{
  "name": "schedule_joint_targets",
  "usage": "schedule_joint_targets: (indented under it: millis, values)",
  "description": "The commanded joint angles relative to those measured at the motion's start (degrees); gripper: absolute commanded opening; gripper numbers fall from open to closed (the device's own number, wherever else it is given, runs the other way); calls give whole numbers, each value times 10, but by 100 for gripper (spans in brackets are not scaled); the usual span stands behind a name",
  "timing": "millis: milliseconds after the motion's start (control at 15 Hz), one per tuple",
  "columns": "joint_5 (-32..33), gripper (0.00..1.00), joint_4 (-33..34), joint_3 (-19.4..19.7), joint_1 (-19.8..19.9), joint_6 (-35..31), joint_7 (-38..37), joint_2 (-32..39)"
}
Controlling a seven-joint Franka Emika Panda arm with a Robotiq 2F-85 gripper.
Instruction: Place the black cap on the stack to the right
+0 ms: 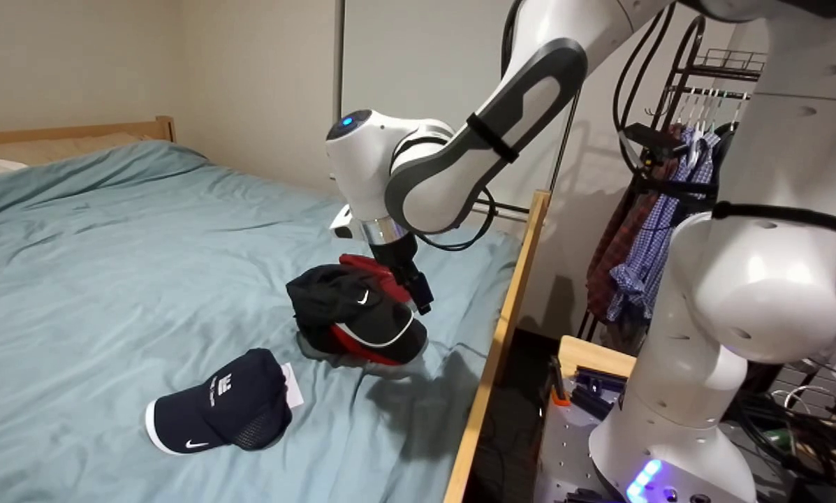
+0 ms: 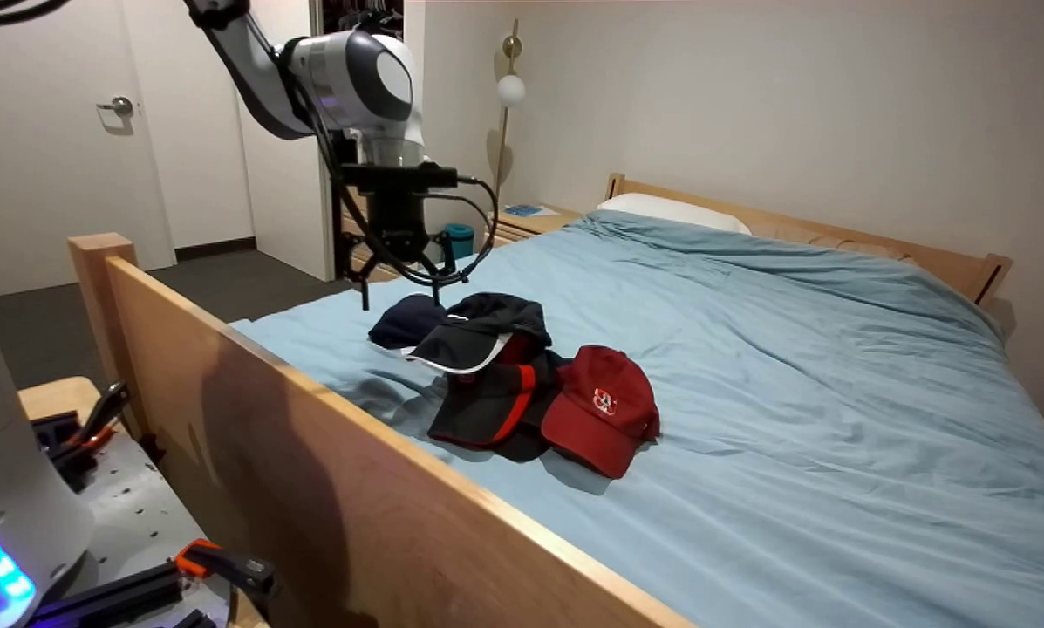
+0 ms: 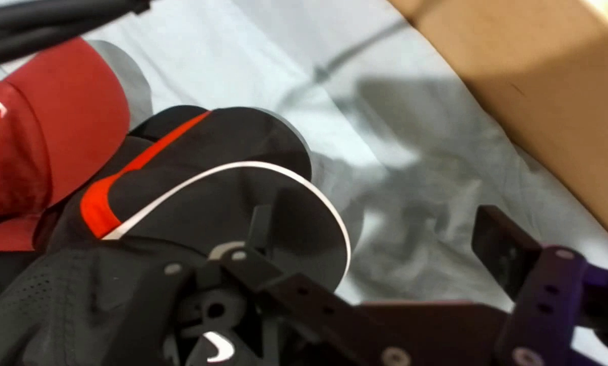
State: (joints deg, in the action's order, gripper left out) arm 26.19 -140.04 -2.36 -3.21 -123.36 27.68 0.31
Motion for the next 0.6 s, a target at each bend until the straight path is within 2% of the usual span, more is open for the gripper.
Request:
schedule_joint_targets:
  millis: [0,67,200,267,467,533]
  values:
    - [104,100,-2,0,2,11,11,24]
    - [125,100,-8,-1,2,-1,22,27]
    - [119,100,-21,-3,3,-49,56,33]
    - [105,100,-8,-3,2,-22,29,31]
    - [116,100,-14,-3,2,-37,28,35]
    - [126,100,-32,0,6,-85,18,26]
